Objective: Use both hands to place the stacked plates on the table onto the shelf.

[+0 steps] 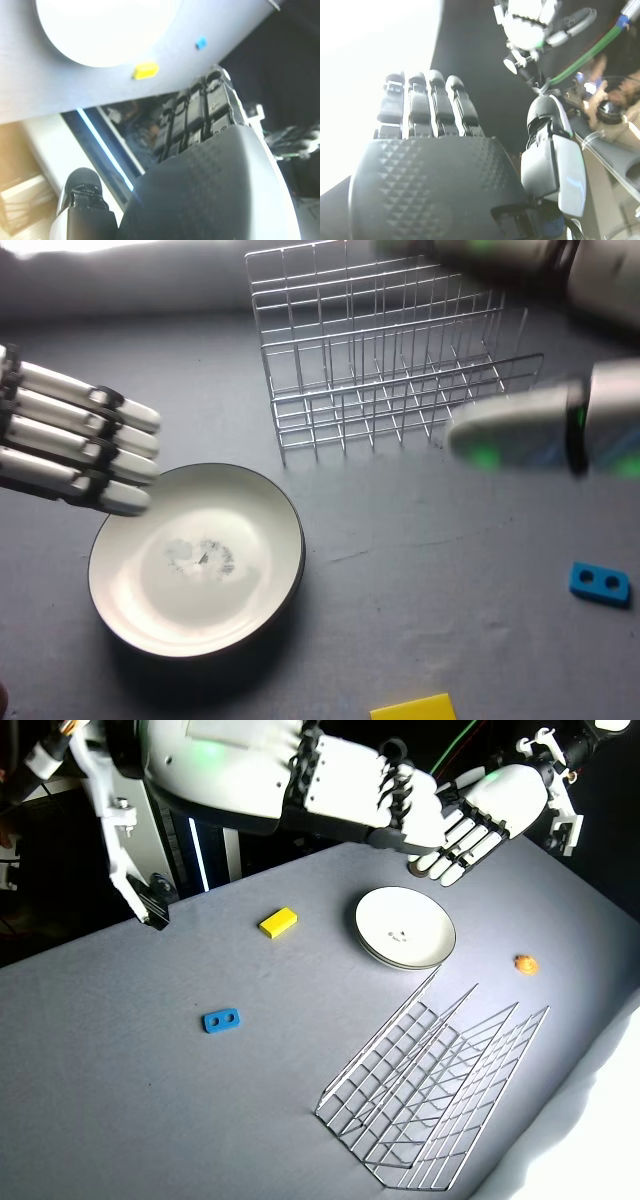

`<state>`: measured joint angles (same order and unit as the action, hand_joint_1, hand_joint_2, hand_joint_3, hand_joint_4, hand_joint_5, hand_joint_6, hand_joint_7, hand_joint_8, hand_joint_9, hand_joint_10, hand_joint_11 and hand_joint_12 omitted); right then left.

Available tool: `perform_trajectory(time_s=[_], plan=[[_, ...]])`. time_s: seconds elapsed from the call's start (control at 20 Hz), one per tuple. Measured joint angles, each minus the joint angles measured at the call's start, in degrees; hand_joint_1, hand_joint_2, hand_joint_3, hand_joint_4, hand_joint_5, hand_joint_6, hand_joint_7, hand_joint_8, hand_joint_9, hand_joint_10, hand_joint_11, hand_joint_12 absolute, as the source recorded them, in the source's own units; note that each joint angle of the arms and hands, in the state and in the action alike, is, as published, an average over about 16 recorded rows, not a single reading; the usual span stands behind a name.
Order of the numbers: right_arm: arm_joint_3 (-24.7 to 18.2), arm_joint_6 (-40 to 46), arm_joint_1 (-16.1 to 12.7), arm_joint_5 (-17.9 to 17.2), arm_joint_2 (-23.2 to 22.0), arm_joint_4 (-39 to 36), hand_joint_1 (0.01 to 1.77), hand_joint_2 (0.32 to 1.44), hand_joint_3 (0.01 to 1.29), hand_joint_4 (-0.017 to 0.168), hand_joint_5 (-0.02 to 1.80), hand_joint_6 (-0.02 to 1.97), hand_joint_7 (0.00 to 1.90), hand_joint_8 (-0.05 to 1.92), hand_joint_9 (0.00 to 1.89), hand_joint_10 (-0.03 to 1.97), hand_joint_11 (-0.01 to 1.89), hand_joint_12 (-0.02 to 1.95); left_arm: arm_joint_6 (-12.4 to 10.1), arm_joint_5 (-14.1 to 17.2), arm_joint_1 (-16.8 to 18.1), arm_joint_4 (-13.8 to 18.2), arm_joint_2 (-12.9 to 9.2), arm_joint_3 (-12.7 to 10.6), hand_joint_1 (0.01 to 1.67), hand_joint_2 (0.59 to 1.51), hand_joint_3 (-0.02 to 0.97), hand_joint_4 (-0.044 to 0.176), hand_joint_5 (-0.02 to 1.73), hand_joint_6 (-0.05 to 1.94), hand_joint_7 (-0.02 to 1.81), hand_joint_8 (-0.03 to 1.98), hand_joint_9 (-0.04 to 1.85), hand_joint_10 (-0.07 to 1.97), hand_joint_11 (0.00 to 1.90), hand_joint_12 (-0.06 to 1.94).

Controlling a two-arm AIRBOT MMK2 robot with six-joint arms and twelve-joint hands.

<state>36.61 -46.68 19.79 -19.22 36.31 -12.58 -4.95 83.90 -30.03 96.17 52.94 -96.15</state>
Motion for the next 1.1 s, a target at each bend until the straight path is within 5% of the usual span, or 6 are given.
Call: perform_trajectory(time_s=[0.45, 0.85, 1.1], plan=[[6.0, 8.66, 2.61, -0.55, 5.85, -12.04, 0.17, 1.14, 0.02, 0.001, 0.02, 0.02, 0.02, 0.01, 0.02, 0.0, 0.02, -0.01, 2.76, -0.67, -7.57, 1.21, 1.79, -3.71, 0.02, 1.069, 0.022, 0.003, 0.02, 0.0, 0.02, -0.01, 0.02, 0.01, 0.01, -0.01], [10.93, 31.3, 2.64, -0.52, 8.31, -35.86, 0.69, 1.06, 0.01, 0.002, 0.01, 0.02, 0.02, 0.01, 0.02, 0.0, 0.02, -0.01, 3.19, -4.23, -13.12, -0.27, 4.56, -4.78, 0.02, 1.065, 0.022, 0.002, 0.02, 0.0, 0.02, 0.0, 0.02, 0.0, 0.01, -0.01], [11.27, 34.97, 3.11, 0.42, 9.04, -40.65, 0.98, 0.99, 0.01, 0.002, 0.01, 0.02, 0.02, 0.01, 0.02, 0.0, 0.02, -0.01, 2.43, -6.64, -13.93, -0.52, 5.9, -4.72, 0.02, 1.065, 0.022, 0.001, 0.02, 0.0, 0.02, 0.0, 0.02, 0.0, 0.01, -0.01]])
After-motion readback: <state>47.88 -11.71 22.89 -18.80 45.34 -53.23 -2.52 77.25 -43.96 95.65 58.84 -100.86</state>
